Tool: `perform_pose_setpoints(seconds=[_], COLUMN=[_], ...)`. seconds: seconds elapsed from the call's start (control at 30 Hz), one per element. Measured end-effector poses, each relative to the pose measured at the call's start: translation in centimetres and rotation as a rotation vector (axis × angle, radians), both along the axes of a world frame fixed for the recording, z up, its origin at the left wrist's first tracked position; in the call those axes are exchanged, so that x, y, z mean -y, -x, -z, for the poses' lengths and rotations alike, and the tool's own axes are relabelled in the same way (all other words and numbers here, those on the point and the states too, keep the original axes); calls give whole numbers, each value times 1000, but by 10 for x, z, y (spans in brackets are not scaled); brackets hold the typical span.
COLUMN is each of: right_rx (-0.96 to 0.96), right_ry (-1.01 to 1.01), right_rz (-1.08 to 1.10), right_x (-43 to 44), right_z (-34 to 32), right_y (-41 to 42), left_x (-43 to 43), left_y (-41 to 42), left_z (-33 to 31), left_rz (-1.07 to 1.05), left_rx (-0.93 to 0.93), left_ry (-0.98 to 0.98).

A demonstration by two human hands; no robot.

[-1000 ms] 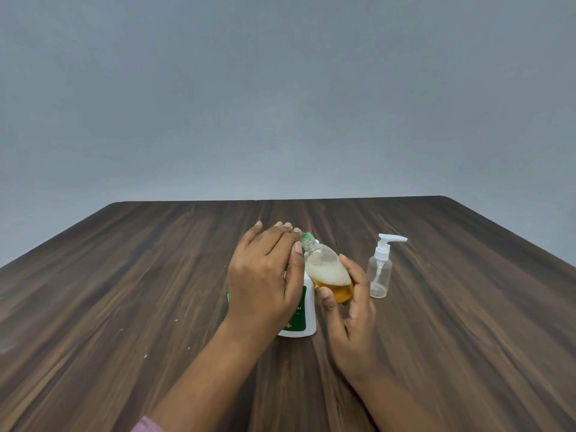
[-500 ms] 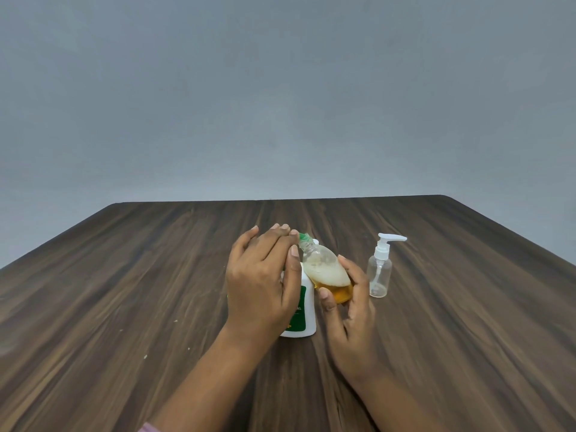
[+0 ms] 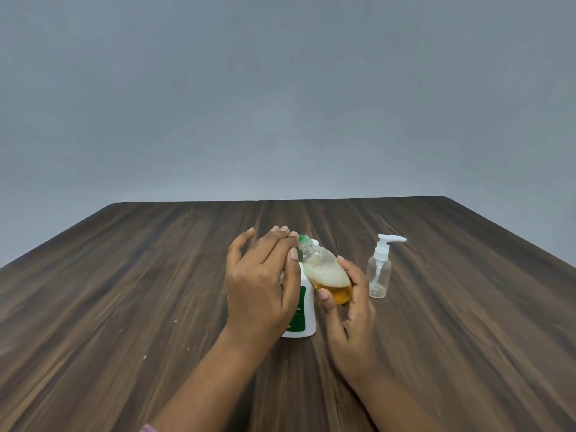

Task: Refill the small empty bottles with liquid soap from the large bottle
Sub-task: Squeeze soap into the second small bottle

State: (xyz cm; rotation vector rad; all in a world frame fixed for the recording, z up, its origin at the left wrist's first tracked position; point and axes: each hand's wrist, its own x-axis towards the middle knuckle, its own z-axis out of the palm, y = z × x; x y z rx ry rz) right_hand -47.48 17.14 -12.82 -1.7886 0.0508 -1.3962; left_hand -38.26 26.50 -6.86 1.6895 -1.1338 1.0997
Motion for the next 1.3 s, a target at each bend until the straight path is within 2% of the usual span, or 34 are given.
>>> perform_pose_setpoints(seconds=[1.07,1.3], right_rx=[0,13], right_ry=[18,9], right_rz=[49,32], right_x=[2,-1], right_z=[1,-2], right_y=[-1,-1], left_x=[0,0], left_y=[1,3], left_z=[1,-9], left_rz=[-18,-31], left_rx=[-17,28], left_ry=[-21,-18])
